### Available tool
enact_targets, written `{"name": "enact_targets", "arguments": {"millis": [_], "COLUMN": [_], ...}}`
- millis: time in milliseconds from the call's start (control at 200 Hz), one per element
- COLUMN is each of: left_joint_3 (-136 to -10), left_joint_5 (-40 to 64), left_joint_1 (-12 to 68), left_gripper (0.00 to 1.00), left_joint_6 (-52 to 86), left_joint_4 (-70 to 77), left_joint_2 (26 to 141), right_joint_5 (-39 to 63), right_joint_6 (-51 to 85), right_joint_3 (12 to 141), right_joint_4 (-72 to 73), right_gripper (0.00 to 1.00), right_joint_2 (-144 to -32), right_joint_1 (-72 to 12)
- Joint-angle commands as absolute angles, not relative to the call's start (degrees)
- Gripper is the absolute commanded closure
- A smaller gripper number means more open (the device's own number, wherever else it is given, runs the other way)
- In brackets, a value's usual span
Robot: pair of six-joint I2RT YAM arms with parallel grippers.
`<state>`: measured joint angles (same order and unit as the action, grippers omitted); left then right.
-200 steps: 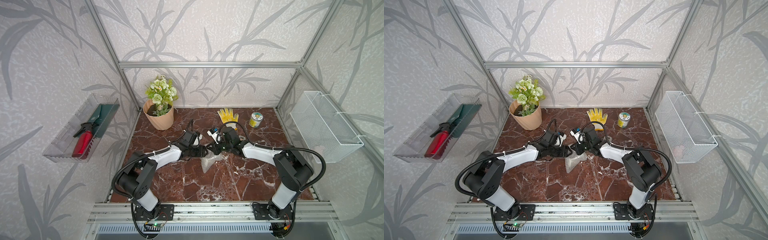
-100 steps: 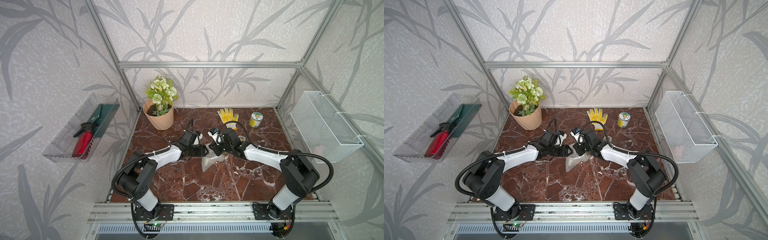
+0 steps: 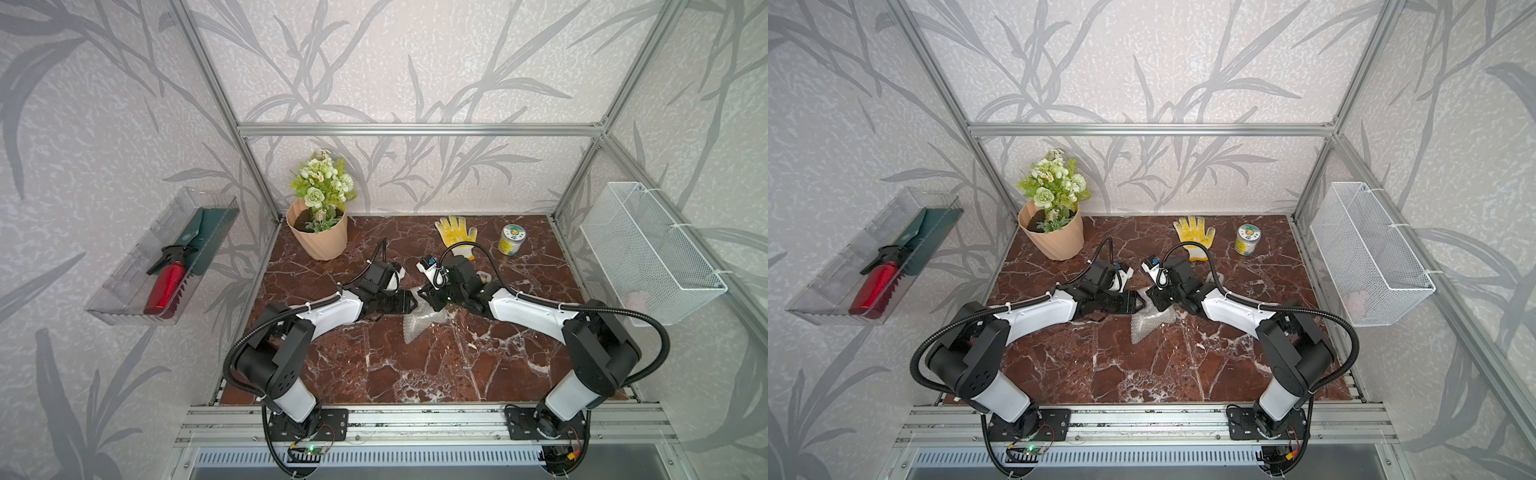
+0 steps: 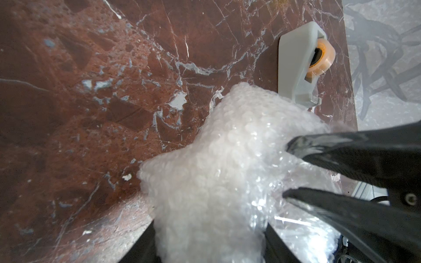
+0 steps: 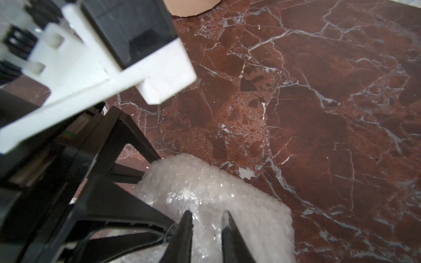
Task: Wrap mugs in bubble wrap
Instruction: Stick the tape on the bubble wrap.
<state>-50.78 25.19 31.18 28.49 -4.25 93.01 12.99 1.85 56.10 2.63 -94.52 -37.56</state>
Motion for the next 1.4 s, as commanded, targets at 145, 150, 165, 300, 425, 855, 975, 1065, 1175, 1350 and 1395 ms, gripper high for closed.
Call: {"name": "enact_targets", "arguments": {"millis": [145,150,165,300,425,855,975,1065,1175,1350,1395], "left_joint_3": [-50.19,-50.19,-50.19,-50.27,-50.27,-50.36,-50.27,-50.14,-50.1,-49.82,-49.73], "left_joint_5": [26.02,26.06,26.0,26.1,26.11,26.06,26.06,25.99,25.84,25.8,25.75], "left_joint_1": [31.21,31.2,31.22,31.23,31.28,31.28,31.22,31.29,31.28,31.21,31.28], "left_gripper": [0.43,0.43,0.43,0.43,0.43,0.43,0.43,0.43,0.43,0.43,0.43], "left_joint_6": [28.36,28.37,28.34,28.34,28.33,28.27,28.26,28.25,28.22,28.3,28.29], "left_joint_4": [-4.57,-4.57,-4.52,-4.55,-4.57,-4.74,-4.73,-4.88,-4.92,-4.75,-4.67], "left_joint_2": [93.61,93.6,93.65,93.78,93.61,93.59,93.49,93.43,93.41,93.25,93.26], "right_joint_5": [11.69,11.69,11.77,11.51,11.74,6.15,2.41,0.9,1.59,4.17,5.87], "right_joint_6": [2.48,2.47,2.53,3.02,4.32,6.18,7.41,8.2,9.47,12.77,14.09], "right_joint_3": [57.74,57.74,57.74,58.25,58.76,62.58,64.24,65.96,65.23,62.15,60.93], "right_joint_4": [2.29,2.33,2.37,2.41,3.05,-1.76,-5.15,-8.8,-8.86,-8.57,-8.64], "right_gripper": [0.53,0.52,0.51,0.4,0.39,0.46,0.49,0.5,0.48,0.34,0.33], "right_joint_2": [-92.32,-92.3,-92.17,-92.22,-93.15,-101.07,-103.29,-103.03,-98.26,-87.3,-85.28], "right_joint_1": [-37.44,-37.44,-37.45,-37.23,-36.68,-35.61,-35.53,-35.51,-35.51,-35.57,-35.61]}}
